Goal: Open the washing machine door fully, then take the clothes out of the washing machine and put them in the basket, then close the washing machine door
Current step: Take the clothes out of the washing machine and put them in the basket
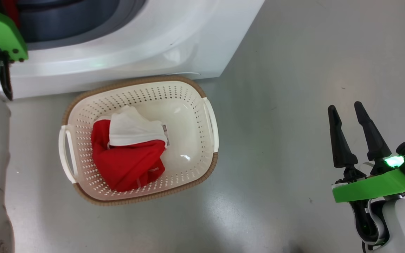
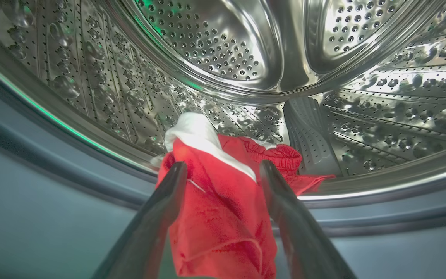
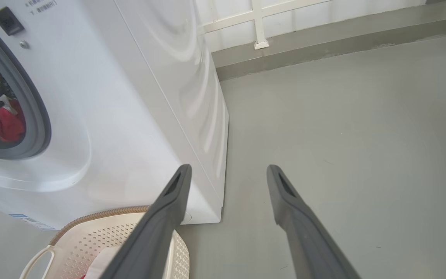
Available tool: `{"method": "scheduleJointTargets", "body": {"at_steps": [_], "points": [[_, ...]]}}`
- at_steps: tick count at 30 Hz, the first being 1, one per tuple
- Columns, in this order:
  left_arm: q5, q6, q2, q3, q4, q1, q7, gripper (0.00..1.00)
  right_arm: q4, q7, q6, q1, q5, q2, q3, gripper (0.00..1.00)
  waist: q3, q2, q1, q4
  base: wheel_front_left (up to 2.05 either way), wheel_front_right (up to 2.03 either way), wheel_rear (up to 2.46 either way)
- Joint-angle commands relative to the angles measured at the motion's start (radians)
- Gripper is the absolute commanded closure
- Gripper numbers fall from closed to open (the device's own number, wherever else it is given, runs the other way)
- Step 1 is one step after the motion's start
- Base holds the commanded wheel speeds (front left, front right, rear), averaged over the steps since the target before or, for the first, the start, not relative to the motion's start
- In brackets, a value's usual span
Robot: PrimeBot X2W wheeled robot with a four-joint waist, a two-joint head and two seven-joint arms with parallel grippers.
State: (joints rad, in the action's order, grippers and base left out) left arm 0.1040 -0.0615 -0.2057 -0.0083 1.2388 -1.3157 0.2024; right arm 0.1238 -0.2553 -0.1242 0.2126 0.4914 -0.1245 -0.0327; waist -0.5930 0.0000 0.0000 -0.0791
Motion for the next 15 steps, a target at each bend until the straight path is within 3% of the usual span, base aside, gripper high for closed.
{"method": "scheduleJointTargets", "body": {"at_steps": [1,10,12,13,14,15], "points": [[-0.014,-0.005,-0.057,0.004,-0.011,-0.016,0.002,0.0,-0.025,-0.006,-0.007,0.008,-0.003,-0.003,-0.022,0.0,-0.013,0.0,0.0,-0.012,0.0,0.0,0.0],[-0.005,-0.009,-0.082,-0.006,0.032,-0.035,-0.016,0.0,-0.027,-0.006,-0.007,0.014,-0.003,0.004,-0.024,0.0,-0.028,0.0,0.0,-0.032,0.0,0.0,0.0],[-0.001,-0.007,-0.087,-0.007,0.037,-0.034,-0.02,0.29,-0.028,-0.006,-0.007,0.015,-0.003,0.004,-0.023,0.0,-0.03,0.0,0.0,-0.033,0.0,0.0,0.0],[0.0,-0.008,-0.087,-0.008,0.038,-0.034,-0.018,0.57,-0.028,-0.006,-0.007,0.015,-0.003,0.004,-0.022,0.0,-0.029,0.0,0.0,-0.033,0.0,0.0,0.0],[0.0,-0.008,-0.087,-0.008,0.038,-0.034,-0.018,0.57,-0.028,-0.006,-0.007,0.015,-0.003,0.004,-0.022,0.0,-0.029,0.0,0.0,-0.033,0.0,0.0,0.0],[0.002,-0.008,-0.087,-0.009,0.039,-0.034,-0.015,0.8,-0.029,-0.006,-0.007,0.015,-0.004,0.003,-0.02,0.0,-0.03,0.0,0.0,-0.032,0.0,0.0,0.0]]}}
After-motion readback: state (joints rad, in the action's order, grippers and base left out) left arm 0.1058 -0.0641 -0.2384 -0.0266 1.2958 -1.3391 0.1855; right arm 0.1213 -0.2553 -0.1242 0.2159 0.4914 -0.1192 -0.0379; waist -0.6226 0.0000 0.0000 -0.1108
